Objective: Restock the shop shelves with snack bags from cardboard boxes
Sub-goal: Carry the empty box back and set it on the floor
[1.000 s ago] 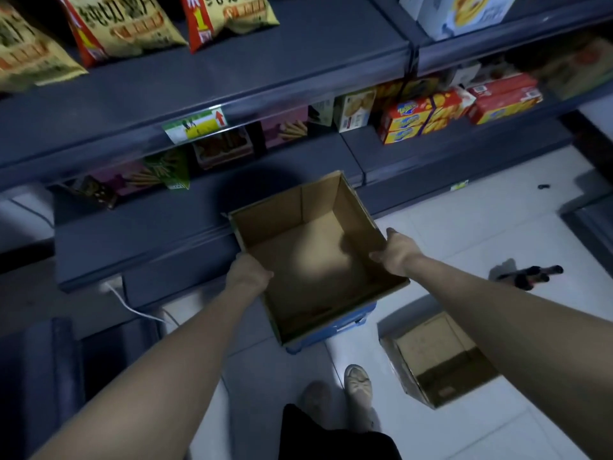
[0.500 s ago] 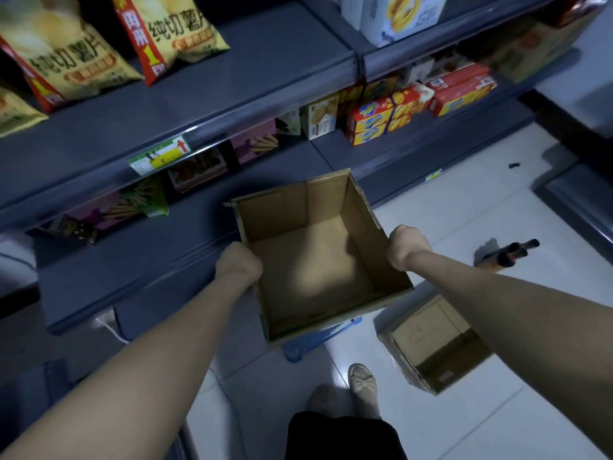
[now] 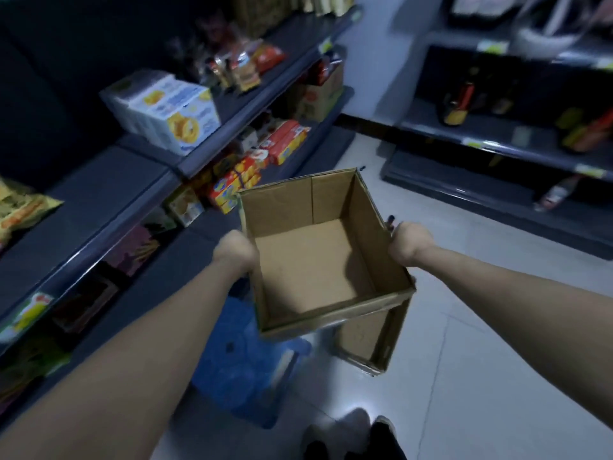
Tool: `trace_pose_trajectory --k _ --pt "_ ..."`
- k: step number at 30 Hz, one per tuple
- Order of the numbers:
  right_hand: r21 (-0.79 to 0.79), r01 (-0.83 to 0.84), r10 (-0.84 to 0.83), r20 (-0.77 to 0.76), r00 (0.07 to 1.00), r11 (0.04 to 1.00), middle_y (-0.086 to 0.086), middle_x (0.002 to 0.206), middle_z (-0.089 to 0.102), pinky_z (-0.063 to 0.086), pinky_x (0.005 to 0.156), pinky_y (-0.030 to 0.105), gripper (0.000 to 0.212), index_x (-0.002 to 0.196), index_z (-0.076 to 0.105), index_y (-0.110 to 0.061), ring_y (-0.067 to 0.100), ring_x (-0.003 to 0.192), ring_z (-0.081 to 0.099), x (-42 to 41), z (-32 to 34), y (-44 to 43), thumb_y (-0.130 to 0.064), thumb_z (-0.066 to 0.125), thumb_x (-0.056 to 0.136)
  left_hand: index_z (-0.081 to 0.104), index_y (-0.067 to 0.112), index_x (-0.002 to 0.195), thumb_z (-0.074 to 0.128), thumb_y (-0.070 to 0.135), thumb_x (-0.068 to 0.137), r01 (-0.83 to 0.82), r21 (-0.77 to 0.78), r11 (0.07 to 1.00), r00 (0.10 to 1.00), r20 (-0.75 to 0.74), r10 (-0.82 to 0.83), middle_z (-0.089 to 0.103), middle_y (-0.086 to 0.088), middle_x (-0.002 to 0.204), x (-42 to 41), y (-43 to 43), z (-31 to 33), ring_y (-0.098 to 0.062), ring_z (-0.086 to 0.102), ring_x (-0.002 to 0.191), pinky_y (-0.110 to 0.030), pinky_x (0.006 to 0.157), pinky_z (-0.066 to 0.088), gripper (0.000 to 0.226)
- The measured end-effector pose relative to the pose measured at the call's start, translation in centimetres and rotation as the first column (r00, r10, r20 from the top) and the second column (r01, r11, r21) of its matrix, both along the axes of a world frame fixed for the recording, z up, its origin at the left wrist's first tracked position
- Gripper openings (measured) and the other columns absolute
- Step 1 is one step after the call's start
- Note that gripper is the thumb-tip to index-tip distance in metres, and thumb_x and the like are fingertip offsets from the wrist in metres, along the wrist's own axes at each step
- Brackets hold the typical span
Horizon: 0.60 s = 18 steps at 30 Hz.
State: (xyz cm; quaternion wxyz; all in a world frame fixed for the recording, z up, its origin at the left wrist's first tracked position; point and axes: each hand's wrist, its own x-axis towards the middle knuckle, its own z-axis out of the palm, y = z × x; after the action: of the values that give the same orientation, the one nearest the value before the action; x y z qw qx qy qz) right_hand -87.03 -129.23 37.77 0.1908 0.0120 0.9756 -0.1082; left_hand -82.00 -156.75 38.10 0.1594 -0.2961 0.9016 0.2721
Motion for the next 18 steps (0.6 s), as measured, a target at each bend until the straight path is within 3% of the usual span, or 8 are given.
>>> trace_pose_trajectory --k 3,5,12,15,18 --pt "-0.003 0.133 -0.133 -0.023 0.991 0.991 0.019 0.098 0.066 0.047 0.069 0.031 0.025 0.099 0.065 0.002 0.033 0.090 0.062 1.1 2.0 7.2 0.000 0.047 0.082 0.065 -0.001 0.099 0.054 0.007 0.086 0.135 -0.076 0.988 0.990 -0.025 -0.137 0.067 -0.018 0.106 -2.7 6.7 1.9 -0.035 0.065 0.097 -0.036 0.075 0.054 0.019" --pt "-0.020 0.237 -0.238 -0.031 0.971 0.971 0.018 0.092 0.064 0.043 0.063 0.028 0.023 0.096 0.066 0.003 0.030 0.078 0.055 2.2 2.8 12.1 -0.001 0.047 0.082 0.064 0.000 0.102 0.056 0.007 0.085 0.229 -0.110 0.967 0.971 -0.041 -0.234 0.067 -0.017 0.108 -4.1 11.6 3.2 -0.036 0.064 0.099 -0.034 0.071 0.051 0.021" --pt "-0.082 0.529 -0.535 -0.082 0.841 0.845 0.023 0.106 0.065 0.040 0.066 0.027 0.021 0.096 0.065 0.003 0.032 0.083 0.056 8.7 6.5 29.1 -0.006 0.048 0.087 0.064 -0.004 0.102 0.046 0.000 0.090 0.455 -0.052 0.889 0.881 -0.118 -0.458 0.066 -0.022 0.102 -6.5 31.0 7.5 -0.039 0.067 0.091 -0.037 0.060 0.056 0.022" --pt "-0.074 0.647 -0.651 -0.117 0.750 0.759 0.025 0.105 0.065 0.040 0.067 0.029 0.021 0.095 0.065 0.004 0.036 0.095 0.061 13.5 8.4 36.2 -0.007 0.050 0.087 0.064 -0.005 0.099 0.045 -0.001 0.089 0.594 0.005 0.805 0.794 -0.166 -0.585 0.067 -0.024 0.102 -6.4 40.0 8.4 -0.041 0.067 0.090 -0.048 0.070 0.060 0.021" --pt "-0.080 0.753 -0.756 -0.135 0.641 0.653 0.023 0.089 0.059 0.041 0.062 0.028 0.011 0.082 0.059 0.002 0.033 0.083 0.058 18.5 9.8 41.6 -0.002 0.049 0.085 0.066 -0.003 0.094 0.047 0.000 0.086 0.728 0.024 0.685 0.679 -0.163 -0.715 0.069 -0.022 0.096 -5.2 48.1 9.4 -0.039 0.068 0.084 -0.038 0.055 0.058 0.020"
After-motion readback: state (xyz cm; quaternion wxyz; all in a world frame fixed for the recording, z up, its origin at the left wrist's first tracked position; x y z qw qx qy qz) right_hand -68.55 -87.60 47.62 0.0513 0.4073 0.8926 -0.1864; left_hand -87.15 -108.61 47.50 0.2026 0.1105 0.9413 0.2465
